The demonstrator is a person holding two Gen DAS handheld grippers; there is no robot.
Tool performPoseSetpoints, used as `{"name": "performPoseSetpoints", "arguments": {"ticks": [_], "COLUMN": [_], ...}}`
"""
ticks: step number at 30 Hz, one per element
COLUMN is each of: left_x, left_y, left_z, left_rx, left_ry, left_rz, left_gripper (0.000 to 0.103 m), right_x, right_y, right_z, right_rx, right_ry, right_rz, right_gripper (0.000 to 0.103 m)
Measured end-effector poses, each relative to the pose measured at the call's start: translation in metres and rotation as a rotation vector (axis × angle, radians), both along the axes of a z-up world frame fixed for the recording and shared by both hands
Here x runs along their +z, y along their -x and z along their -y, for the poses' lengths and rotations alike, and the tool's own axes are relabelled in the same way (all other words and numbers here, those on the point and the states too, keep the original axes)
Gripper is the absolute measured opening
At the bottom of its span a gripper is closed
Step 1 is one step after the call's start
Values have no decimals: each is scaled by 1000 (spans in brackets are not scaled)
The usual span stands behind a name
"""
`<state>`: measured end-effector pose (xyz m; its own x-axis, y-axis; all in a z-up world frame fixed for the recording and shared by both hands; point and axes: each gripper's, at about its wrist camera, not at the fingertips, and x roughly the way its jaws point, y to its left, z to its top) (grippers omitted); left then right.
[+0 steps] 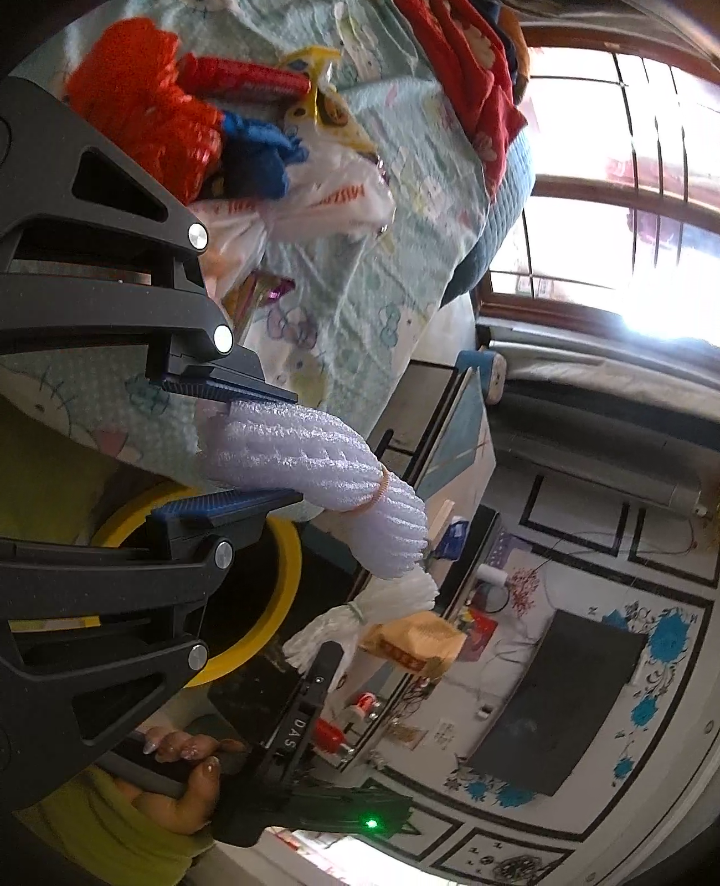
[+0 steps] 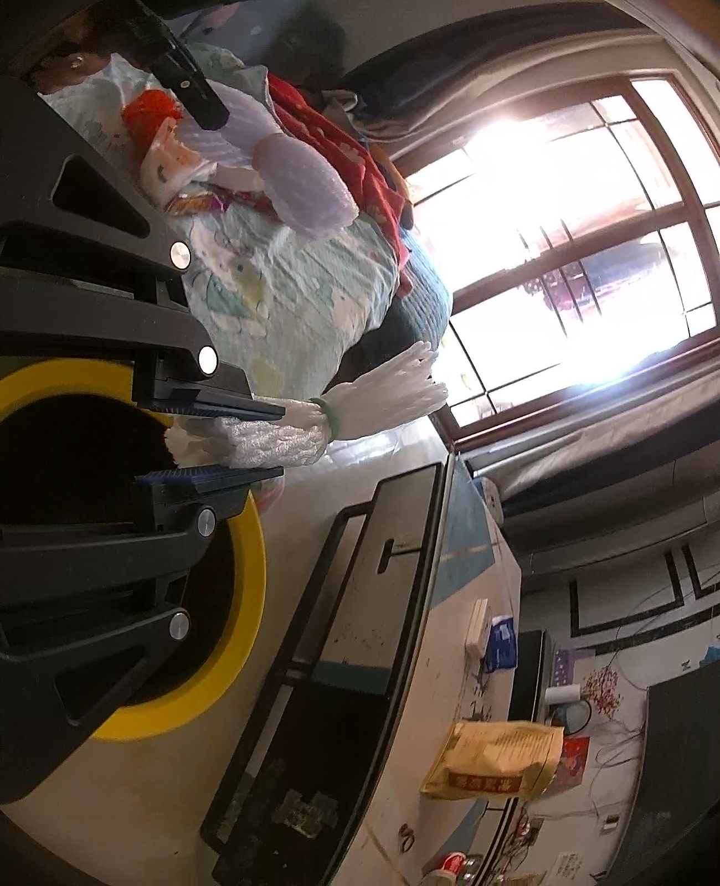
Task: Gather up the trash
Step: 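Carry the white mesh sleeve in the left tool toward the yellow bin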
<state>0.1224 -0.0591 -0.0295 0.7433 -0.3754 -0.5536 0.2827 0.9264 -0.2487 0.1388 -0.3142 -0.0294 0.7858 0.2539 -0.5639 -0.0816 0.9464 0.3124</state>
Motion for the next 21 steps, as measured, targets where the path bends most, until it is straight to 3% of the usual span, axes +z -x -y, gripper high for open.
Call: {"name": "performPoseSetpoints", "arguments": {"ticks": [21], "left_x": [-41], "left_y": [5], "left_z": [75], "left_rx": [-153], "left_ry": [-124], "left_rz": [-77], "left_gripper": [22], "right_x": [-36], "right_y": [18], "right_z": [46], "right_rx": [-89], "right_ry": [20], "right_rz": [-104], "right_gripper": [15]}}
